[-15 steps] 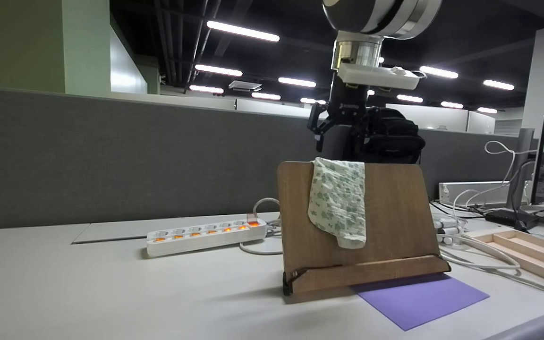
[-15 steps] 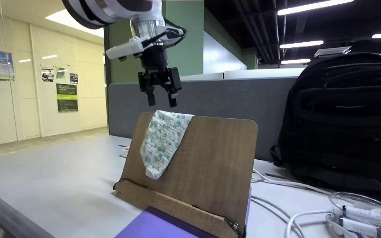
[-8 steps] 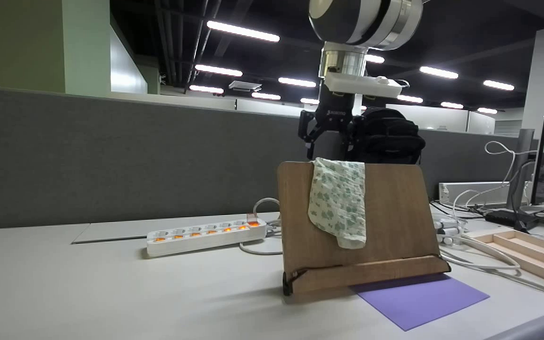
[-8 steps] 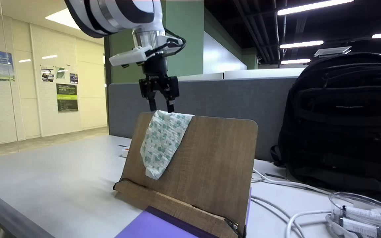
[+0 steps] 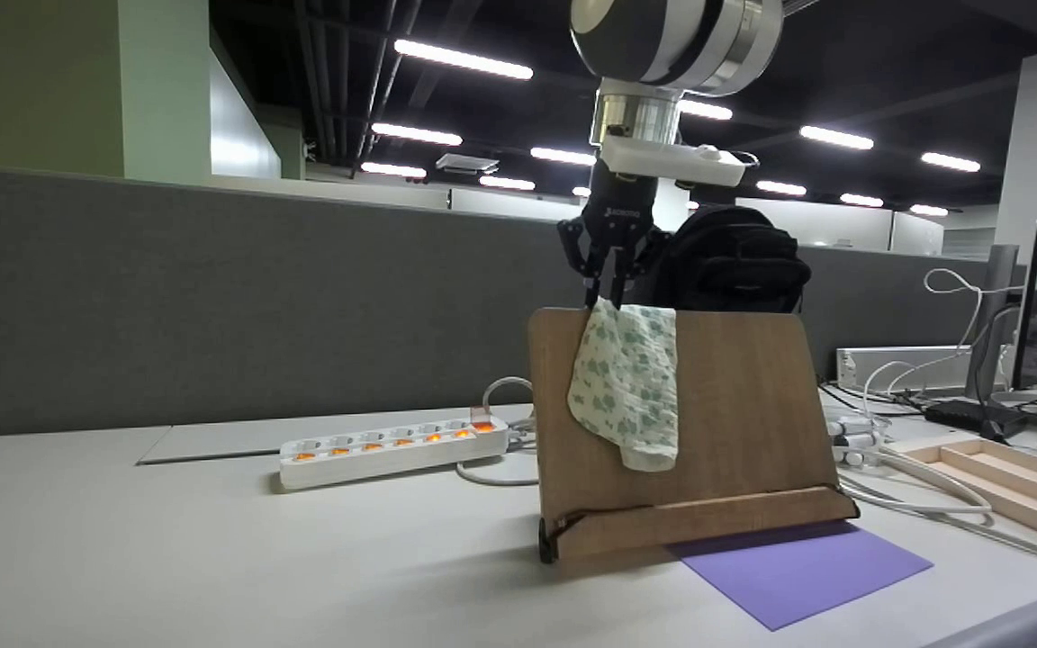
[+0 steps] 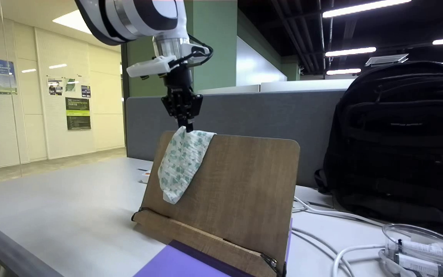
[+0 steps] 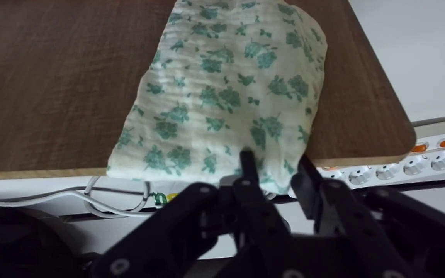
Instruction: Take the cloth off the board and put it on the counter
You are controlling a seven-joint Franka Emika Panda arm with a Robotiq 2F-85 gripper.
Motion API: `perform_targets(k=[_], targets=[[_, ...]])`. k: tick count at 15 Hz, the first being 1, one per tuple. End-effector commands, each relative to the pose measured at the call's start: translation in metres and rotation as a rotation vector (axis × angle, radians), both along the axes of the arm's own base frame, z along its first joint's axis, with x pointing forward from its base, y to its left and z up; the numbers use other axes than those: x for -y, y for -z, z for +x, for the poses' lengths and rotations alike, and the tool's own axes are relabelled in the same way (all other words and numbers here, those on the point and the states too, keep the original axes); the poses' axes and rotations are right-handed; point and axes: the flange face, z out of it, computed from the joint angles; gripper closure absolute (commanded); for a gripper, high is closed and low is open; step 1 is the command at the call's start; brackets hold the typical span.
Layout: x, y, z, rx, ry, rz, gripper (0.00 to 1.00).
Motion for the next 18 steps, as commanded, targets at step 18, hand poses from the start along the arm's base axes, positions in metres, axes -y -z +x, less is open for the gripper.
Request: perform_targets(k=[18], targets=[[-0.192, 0.022, 0.072, -0.113, -0.316, 0.083, 0.99]])
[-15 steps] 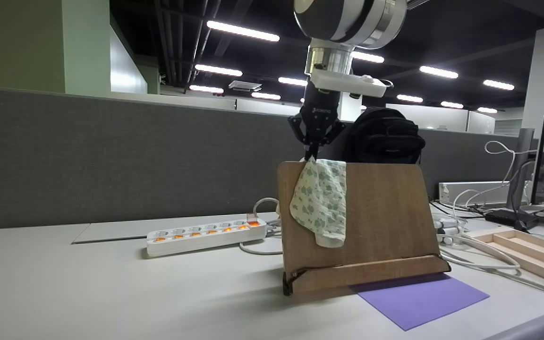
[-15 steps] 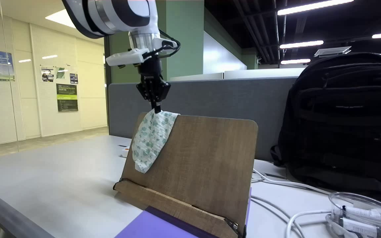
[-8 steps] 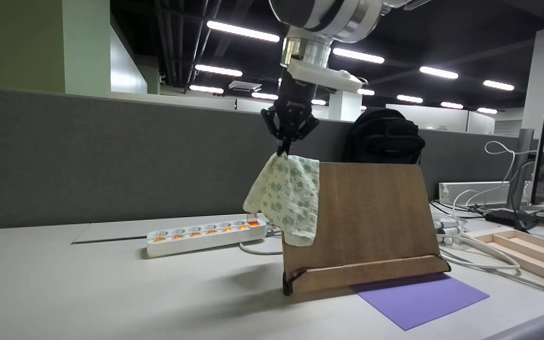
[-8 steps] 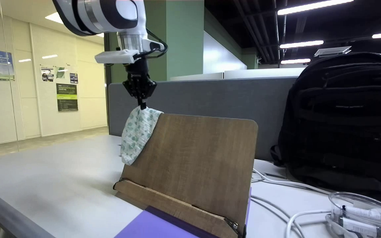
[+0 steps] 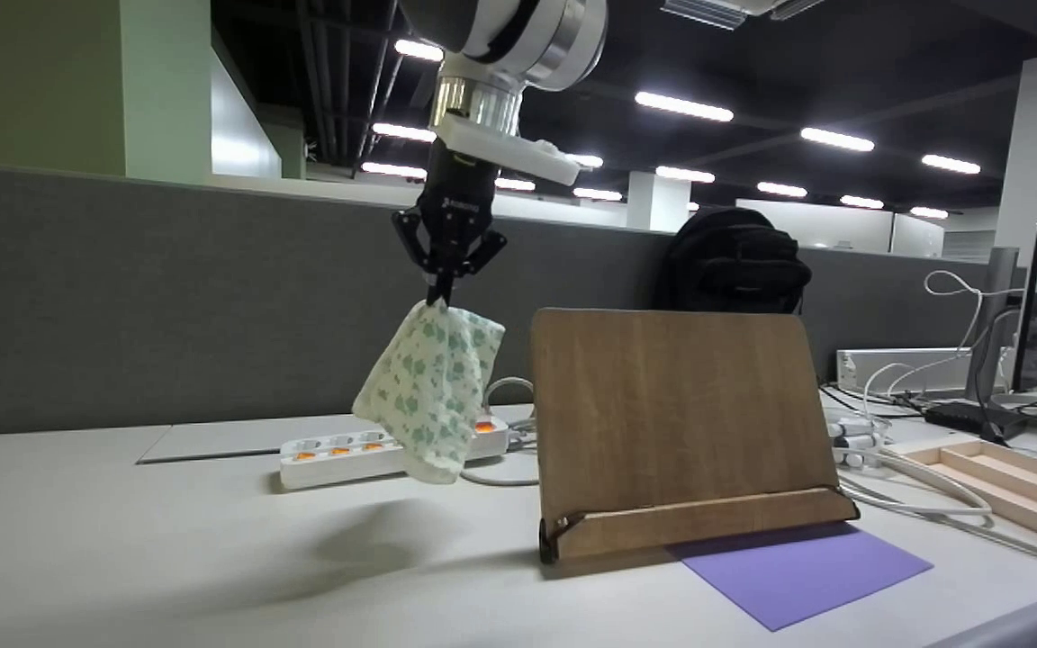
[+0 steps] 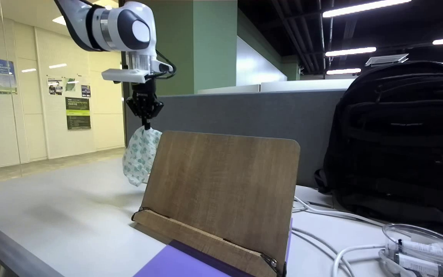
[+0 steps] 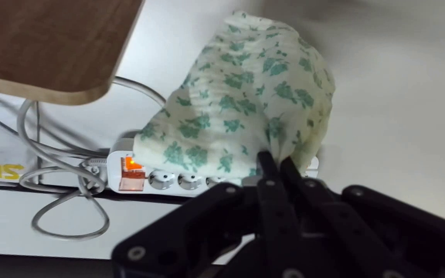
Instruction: Take the cloth off the board and put it on the counter
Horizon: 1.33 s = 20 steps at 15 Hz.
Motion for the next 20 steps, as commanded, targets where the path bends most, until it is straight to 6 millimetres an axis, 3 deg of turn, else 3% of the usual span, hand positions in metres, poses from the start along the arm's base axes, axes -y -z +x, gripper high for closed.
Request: perform_targets(k=[1, 6, 10, 11, 12, 20], targets=[[-0.031, 0.028, 0.024, -0.076, -0.008, -0.016, 0.99], [-0.071, 0.079, 0.023, -0.190, -0.071, -0.026, 0.99], [-0.104, 0.100, 0.014, -0.234, -0.123, -0.054, 0.99], [-0.109, 0.102, 0.013, -0.234, -0.125, -0.069, 0.69], [-0.113, 0.102, 0.013, -0.232, -0.132, -0.079, 0.69], [-0.116, 0.084, 0.014, -0.218, -0.134, -0.119, 0.14]])
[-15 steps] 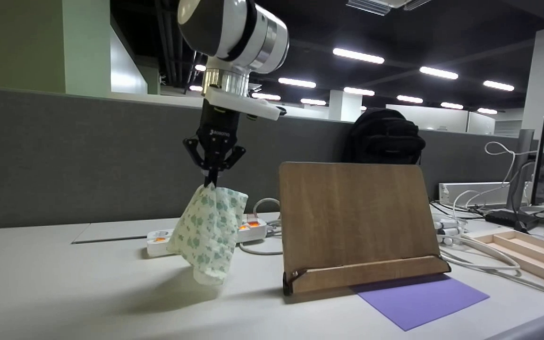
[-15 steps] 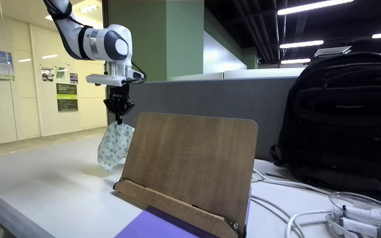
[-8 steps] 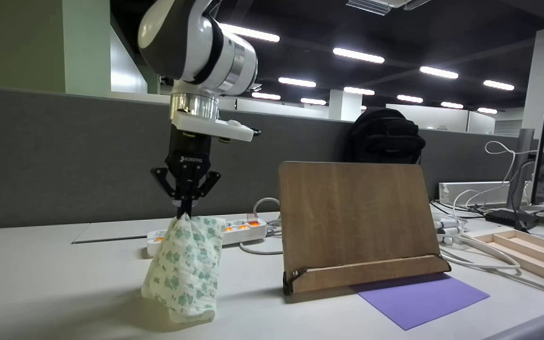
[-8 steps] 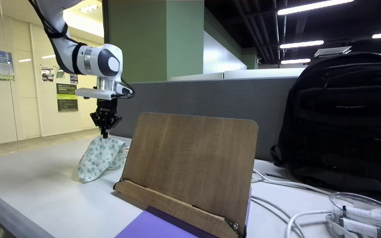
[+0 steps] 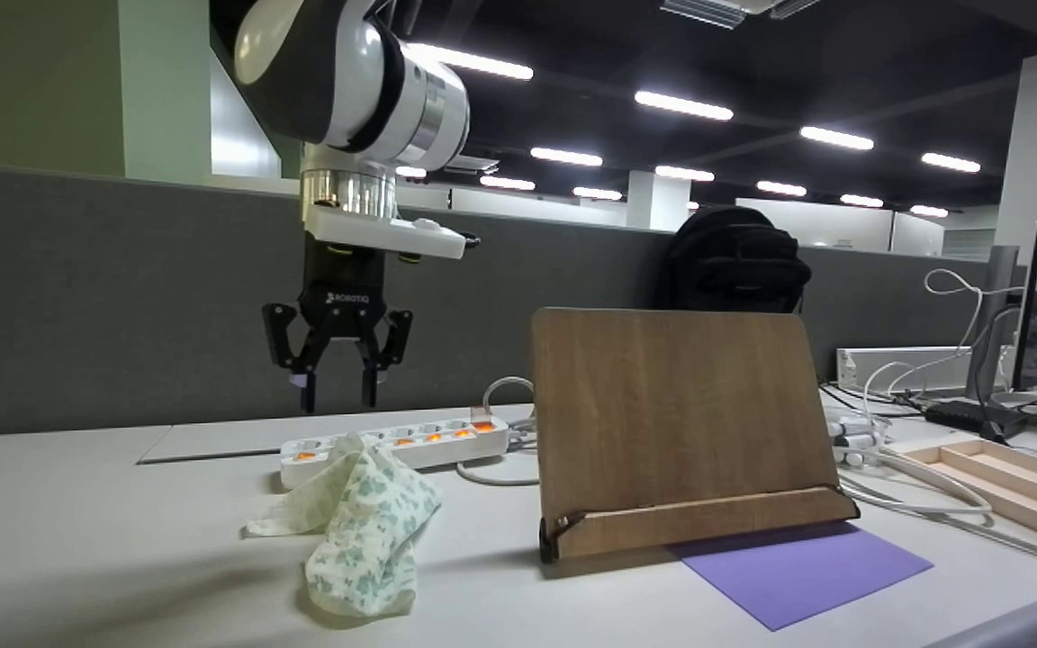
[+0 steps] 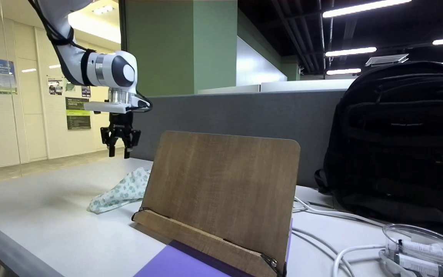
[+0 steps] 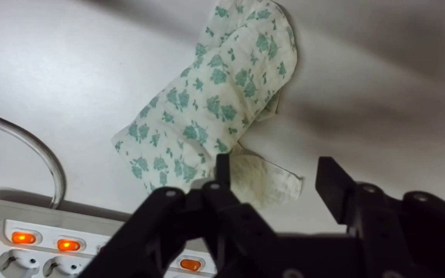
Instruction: Take the cloth off the board and put it on the counter
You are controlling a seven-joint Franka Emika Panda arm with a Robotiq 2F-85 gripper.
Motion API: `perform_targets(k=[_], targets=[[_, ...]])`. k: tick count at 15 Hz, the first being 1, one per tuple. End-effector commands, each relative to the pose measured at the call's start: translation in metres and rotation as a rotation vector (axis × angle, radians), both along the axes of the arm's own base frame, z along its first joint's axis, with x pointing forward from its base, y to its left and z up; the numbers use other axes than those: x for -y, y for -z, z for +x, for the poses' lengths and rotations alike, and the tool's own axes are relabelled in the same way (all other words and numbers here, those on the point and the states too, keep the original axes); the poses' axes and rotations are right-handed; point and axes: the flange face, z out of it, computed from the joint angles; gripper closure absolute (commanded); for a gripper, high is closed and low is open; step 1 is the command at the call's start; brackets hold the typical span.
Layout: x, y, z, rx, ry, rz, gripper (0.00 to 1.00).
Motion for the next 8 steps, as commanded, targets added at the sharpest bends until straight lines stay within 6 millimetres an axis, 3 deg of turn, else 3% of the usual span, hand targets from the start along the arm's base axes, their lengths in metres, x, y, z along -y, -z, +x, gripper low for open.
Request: perform_targets(k=[1, 3, 8], targets=[[0.003, -0.018, 0.005, 0.014, 0.025, -0.033, 0.08], [0.006, -0.023, 0.007, 0.027, 0.024, -0.042, 0.00], [0.015, -0.033, 0.007, 0.032, 0.024, -0.059, 0.00]])
